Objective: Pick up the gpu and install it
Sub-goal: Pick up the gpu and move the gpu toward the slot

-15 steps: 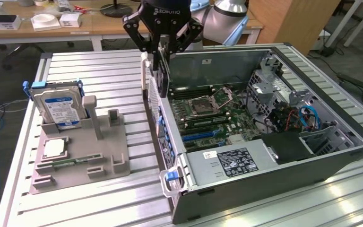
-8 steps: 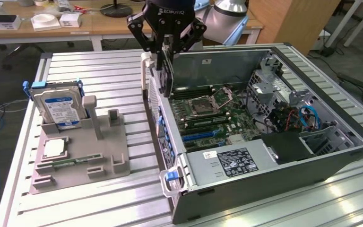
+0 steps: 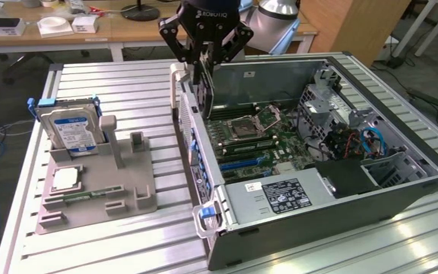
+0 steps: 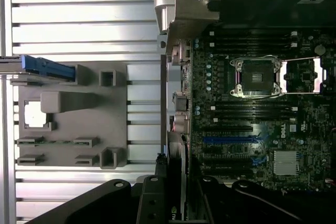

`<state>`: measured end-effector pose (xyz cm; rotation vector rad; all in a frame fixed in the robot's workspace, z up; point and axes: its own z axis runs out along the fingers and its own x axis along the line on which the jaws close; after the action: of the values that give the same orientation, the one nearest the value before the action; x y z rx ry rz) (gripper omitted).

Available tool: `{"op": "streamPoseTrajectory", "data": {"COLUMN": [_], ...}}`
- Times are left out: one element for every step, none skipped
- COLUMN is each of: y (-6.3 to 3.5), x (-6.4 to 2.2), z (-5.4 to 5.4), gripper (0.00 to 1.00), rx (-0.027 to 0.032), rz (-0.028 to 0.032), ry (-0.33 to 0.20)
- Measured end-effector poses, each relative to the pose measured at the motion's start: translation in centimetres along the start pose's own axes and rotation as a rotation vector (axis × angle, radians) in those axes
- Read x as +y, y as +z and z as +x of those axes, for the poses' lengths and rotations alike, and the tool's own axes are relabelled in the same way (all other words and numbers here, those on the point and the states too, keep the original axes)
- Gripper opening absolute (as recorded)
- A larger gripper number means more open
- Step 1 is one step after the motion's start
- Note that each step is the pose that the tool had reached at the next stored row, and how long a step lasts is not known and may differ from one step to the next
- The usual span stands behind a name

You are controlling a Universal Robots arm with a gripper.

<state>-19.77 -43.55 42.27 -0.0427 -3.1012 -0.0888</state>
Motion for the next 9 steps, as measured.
{"op": "streamPoseTrajectory", "data": {"y": [0.00,0.00,0.00,0.00,0.00,-0.01,-0.01,-0.01,-0.01], "x": [0.00,0.00,0.01,0.01,0.01,0.01,0.01,0.02,0.02], "z": [-0.08,-0.16,-0.24,-0.32,-0.39,-0.46,-0.53,-0.61,-0.70], "gripper": [0.27,0.27,0.27,0.27,0.27,0.27,0.27,0.27,0.27], "rx": [0.0000,0.0000,0.0000,0.0000,0.0000,0.0001,0.0000,0.0000,0.0001], "rz": [0.0000,0.0000,0.0000,0.0000,0.0000,0.0001,0.0000,0.0000,0.0000], "ry": [0.000,0.000,0.000,-0.001,-0.001,-0.001,-0.001,-0.001,-0.001]}}
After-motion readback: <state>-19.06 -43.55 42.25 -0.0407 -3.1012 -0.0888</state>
